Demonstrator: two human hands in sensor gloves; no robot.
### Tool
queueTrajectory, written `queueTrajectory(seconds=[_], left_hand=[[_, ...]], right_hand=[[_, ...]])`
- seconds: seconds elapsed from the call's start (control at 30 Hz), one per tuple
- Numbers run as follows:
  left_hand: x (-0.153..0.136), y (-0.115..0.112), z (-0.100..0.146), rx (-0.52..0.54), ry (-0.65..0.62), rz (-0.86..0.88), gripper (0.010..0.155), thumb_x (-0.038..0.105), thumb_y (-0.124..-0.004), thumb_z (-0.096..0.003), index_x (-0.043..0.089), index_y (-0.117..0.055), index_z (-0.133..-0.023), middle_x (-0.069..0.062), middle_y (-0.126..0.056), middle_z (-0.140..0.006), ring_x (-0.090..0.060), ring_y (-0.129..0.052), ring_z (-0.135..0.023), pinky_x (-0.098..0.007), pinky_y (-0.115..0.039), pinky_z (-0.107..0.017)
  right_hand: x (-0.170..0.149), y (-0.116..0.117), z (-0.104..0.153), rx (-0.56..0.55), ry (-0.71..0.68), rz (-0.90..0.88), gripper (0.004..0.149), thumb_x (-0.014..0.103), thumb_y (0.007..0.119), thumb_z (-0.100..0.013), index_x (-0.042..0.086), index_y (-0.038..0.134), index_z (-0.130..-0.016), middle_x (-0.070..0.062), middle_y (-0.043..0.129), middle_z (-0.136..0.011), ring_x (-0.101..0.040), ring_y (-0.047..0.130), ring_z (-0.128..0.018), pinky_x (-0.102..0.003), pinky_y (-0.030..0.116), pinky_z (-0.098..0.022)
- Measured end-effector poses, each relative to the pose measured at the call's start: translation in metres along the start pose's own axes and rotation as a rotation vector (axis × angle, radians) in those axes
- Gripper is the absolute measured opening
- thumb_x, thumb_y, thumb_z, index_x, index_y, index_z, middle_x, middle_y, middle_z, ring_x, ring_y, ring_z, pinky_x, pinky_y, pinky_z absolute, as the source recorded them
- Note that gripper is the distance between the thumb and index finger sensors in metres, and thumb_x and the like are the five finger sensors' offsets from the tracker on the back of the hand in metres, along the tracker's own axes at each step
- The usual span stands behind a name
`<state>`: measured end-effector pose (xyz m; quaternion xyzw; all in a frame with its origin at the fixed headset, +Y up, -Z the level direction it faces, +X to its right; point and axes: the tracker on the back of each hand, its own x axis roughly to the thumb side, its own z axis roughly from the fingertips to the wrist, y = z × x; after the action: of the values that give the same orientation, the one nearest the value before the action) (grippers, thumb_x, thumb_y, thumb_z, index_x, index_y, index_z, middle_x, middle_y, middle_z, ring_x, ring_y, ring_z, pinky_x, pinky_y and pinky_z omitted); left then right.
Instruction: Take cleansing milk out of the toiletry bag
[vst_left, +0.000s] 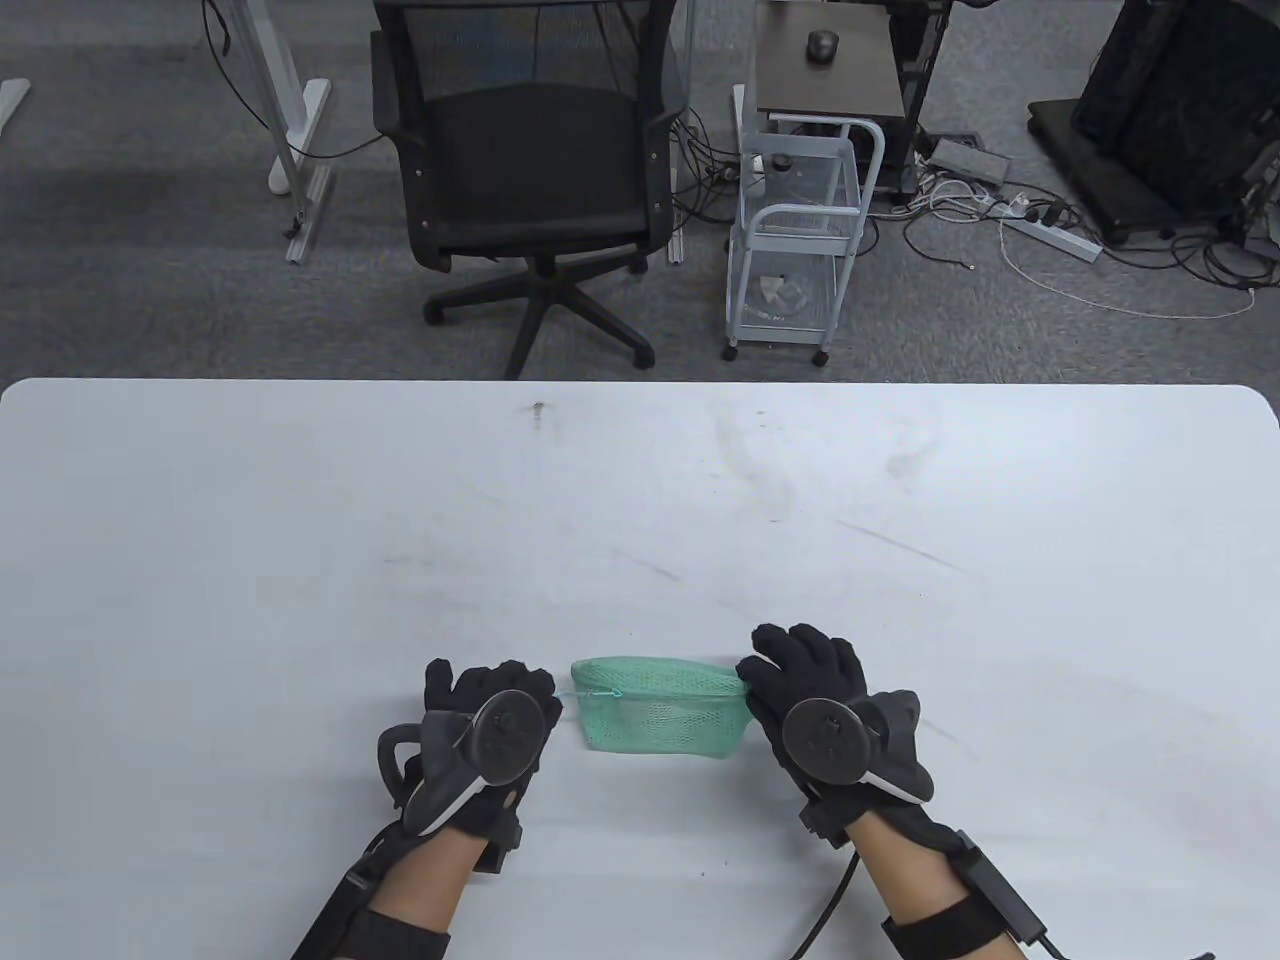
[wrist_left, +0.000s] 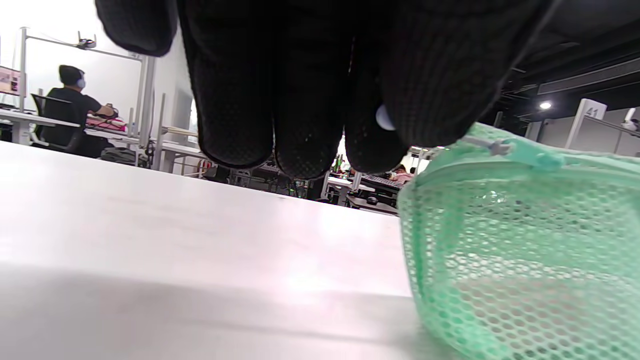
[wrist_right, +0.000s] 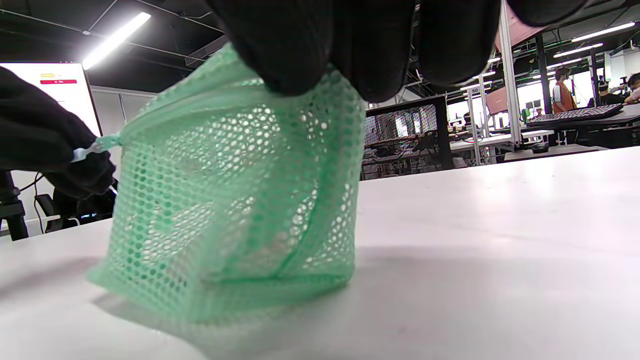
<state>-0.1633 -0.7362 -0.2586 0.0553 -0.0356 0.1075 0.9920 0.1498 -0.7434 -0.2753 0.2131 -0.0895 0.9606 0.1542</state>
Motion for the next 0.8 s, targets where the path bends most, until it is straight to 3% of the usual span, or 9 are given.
queueTrajectory(seconds=[0.47, 0.8], left_hand=[[-0.027, -0.005, -0.011, -0.052, 0.129, 0.001, 0.04, 0.041, -0.092, -0.0472, 0.024, -0.097, -0.084, -0.008, -0.1, -0.094, -0.042, -0.099, -0.083, -0.07, -0.056, -0.073], [-0.028, -0.007, -0.012, -0.073, 0.137, -0.01, 0.043, 0.041, -0.092, -0.0475, 0.025, -0.095, -0.087, -0.008, -0.1, -0.094, -0.042, -0.099, -0.082, -0.069, -0.056, -0.073]], right_hand=[[-0.002, -0.002, 0.0, 0.008, -0.005, 0.019, 0.037, 0.02, 0.087, -0.053, 0.008, 0.091, -0.088, -0.025, 0.077, -0.108, -0.065, 0.07, -0.093, -0.077, 0.053, -0.065], [-0.002, 0.0, 0.001, 0.009, -0.017, 0.023, 0.037, 0.02, 0.086, -0.053, 0.008, 0.09, -0.088, -0.025, 0.078, -0.108, -0.065, 0.071, -0.092, -0.077, 0.053, -0.065]])
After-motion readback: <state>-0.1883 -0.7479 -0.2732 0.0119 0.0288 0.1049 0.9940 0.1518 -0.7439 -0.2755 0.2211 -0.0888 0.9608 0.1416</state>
